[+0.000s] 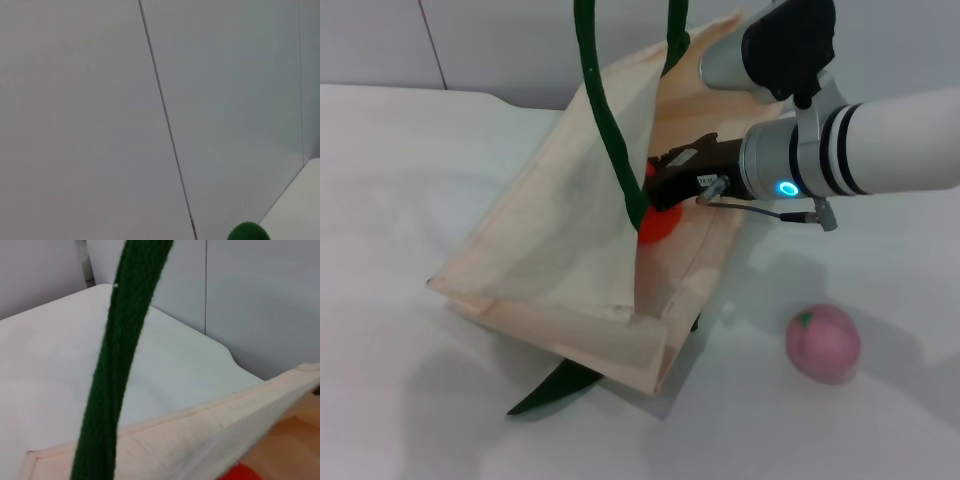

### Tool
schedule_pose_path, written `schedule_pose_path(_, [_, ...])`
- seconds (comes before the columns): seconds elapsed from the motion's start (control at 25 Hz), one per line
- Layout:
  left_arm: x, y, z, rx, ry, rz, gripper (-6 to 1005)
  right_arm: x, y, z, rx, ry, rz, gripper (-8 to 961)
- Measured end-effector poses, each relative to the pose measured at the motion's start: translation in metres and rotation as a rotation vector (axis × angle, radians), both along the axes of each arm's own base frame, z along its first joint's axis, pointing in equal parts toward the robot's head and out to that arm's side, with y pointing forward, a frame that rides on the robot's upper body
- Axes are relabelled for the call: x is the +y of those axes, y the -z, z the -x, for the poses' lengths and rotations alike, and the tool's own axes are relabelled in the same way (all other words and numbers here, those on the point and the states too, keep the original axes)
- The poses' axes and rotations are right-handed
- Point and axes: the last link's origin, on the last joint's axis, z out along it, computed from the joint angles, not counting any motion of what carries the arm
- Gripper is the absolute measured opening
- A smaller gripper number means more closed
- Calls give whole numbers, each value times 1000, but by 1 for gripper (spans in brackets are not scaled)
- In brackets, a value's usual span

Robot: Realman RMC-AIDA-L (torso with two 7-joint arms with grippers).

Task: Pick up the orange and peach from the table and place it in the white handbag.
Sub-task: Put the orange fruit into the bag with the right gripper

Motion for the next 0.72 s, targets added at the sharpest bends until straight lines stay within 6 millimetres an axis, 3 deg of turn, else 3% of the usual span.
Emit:
schedule_pose_path(0.04, [0,0,0,0,0,0,122,0,0,0,1,2,1,153])
schedule_pose_path(0.44, [0,0,0,0,0,-4,122,3,-4,2,16,17,4,649])
schedule_pose_path(0.72, [1,0,3,3,-8,-5,122,7,-9,1,33,35,-12,822])
